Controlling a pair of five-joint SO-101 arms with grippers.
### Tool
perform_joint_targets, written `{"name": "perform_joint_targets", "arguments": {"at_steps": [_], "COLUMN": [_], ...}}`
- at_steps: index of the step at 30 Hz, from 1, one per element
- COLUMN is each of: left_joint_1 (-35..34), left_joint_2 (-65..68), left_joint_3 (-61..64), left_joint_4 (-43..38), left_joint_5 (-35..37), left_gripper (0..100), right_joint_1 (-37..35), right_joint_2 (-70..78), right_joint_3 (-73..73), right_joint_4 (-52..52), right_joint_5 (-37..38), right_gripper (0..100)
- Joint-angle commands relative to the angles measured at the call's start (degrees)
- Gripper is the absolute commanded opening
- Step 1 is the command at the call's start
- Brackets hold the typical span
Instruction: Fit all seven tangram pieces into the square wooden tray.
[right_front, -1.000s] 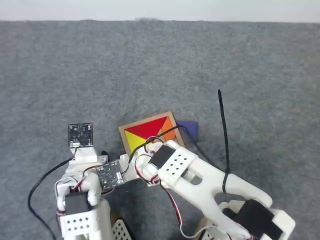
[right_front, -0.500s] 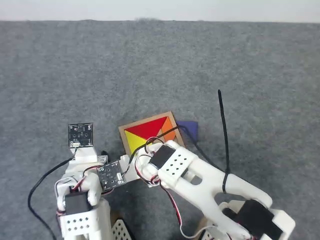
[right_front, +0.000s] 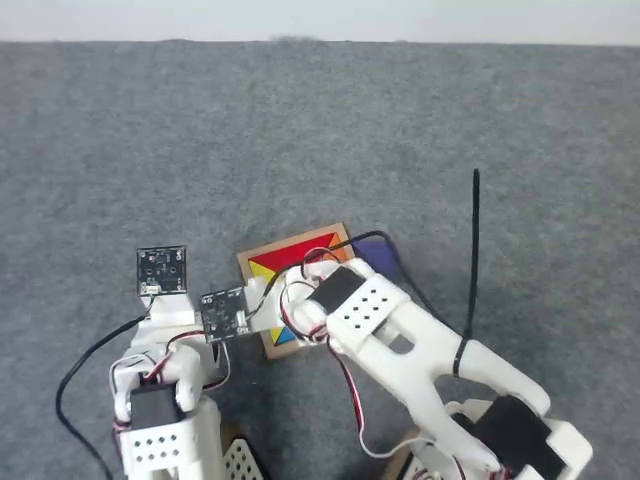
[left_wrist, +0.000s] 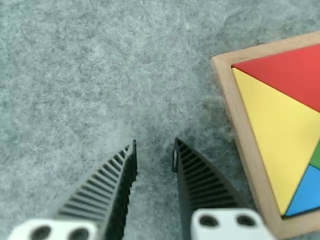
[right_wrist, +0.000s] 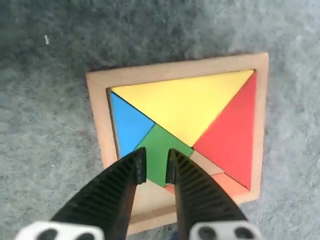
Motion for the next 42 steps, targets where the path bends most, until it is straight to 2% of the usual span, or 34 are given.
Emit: {"name": "perform_joint_targets", "arguments": {"at_steps": [1,4,9,15,20,25,28,32,42], "left_joint_1": [-0.26,-0.26,-0.26,-0.26,-0.26,-0.26,-0.26,-0.26,-0.26], "left_joint_2": [-0.79,-0.79,-0.79,-0.79,-0.79,-0.79,-0.79,-0.79,-0.79], "left_joint_3": [-0.31,-0.31,-0.31,-0.31,-0.31,-0.31,-0.31,-0.31,-0.31], "left_joint_4": [0.09,0.09,0.09,0.09,0.09,0.09,0.09,0.09,0.09], "left_joint_5": [-0.26,-0.26,-0.26,-0.26,-0.26,-0.26,-0.26,-0.26,-0.26], "left_gripper": [11,11,11,11,11,11,11,11,11], "right_joint_1": [1.01,2.77,11.82,21.05,25.10,25.63,25.27,25.54,29.49], "right_joint_2": [-0.48,-1.54,-6.55,-7.78,-1.45,9.45,17.10,24.92,31.43], "right_joint_3": [-3.52,-4.31,-7.82,-8.18,-10.55,-16.97,-20.40,-24.79,-26.90], "right_joint_4": [-0.04,0.84,4.88,5.85,5.05,4.79,4.53,4.62,7.78], "right_joint_5": [-0.88,-1.23,-9.32,-27.43,-34.81,-35.52,-32.26,-31.65,-31.47], "right_gripper": [8.0,8.0,8.0,9.4,20.0,20.5,20.5,20.5,20.5]}}
